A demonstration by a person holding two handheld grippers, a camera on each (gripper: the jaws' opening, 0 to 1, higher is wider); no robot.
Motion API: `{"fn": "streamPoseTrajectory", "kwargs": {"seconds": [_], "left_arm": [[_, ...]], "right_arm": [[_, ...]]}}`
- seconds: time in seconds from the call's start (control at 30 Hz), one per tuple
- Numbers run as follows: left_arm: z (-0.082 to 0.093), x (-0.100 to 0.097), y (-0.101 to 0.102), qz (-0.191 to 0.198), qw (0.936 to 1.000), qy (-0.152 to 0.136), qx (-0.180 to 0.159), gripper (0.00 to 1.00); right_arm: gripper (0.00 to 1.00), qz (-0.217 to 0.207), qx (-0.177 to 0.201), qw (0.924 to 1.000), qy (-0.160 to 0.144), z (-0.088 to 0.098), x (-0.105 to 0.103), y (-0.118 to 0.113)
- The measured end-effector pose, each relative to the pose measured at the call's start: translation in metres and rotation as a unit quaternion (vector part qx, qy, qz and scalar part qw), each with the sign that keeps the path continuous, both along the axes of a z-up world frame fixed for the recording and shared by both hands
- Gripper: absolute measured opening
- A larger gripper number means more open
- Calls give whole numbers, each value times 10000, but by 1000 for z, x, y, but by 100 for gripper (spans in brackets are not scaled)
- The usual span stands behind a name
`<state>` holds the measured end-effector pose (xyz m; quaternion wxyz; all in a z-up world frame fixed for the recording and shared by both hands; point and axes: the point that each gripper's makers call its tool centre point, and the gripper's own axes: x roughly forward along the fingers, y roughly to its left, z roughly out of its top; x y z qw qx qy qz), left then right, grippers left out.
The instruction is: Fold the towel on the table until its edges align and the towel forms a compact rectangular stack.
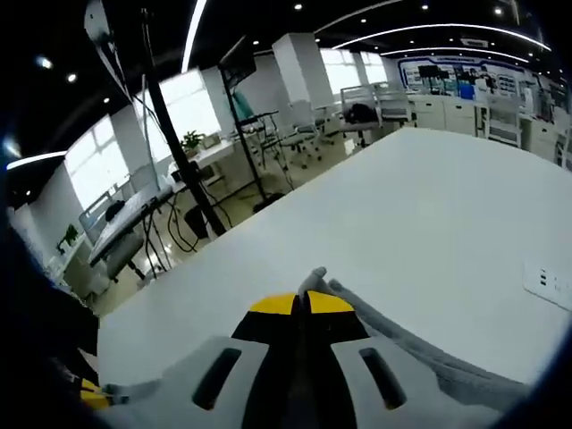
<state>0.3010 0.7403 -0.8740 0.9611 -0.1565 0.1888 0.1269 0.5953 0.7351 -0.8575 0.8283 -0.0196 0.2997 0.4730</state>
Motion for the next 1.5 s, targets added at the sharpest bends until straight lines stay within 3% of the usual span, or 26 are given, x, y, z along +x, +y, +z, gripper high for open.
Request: {"fn": "streamPoseTrajectory", "kwargs": {"seconds": [0.27,0.4,0.5,0.63,0.67,0.7,0.83,0.97,1.17,1.5], "left_arm": [[-20,-2,3,245,9994,220,-55,2],[-26,-3,5,408,9988,285,-24,2],[-25,-4,6,522,9981,299,165,2],[-26,-7,8,621,9960,425,491,1],[-28,-6,8,598,9967,385,387,1],[-32,-8,6,614,9972,378,196,1],[-30,-10,9,656,9970,348,214,2],[-24,-12,12,693,9969,273,236,8],[-21,-10,13,661,9973,205,251,13],[-8,7,-6,321,9992,91,202,28]], "right_arm": [[0,225,-347,9977,-540,-18,10,14],[0,323,-423,9965,-648,-20,3,18],[0,448,-539,9947,-757,-22,-4,19],[0,504,-638,9933,-827,-36,2,21],[0,504,-661,9928,-857,-37,3,21],[0,532,-655,9927,-860,-38,5,23],[2,591,-662,9918,-921,-37,7,26],[16,408,-359,9956,-768,-30,13,27],[15,408,-396,9956,-744,-27,12,14],[16,264,-464,9964,-660,-19,22,-19]]}}
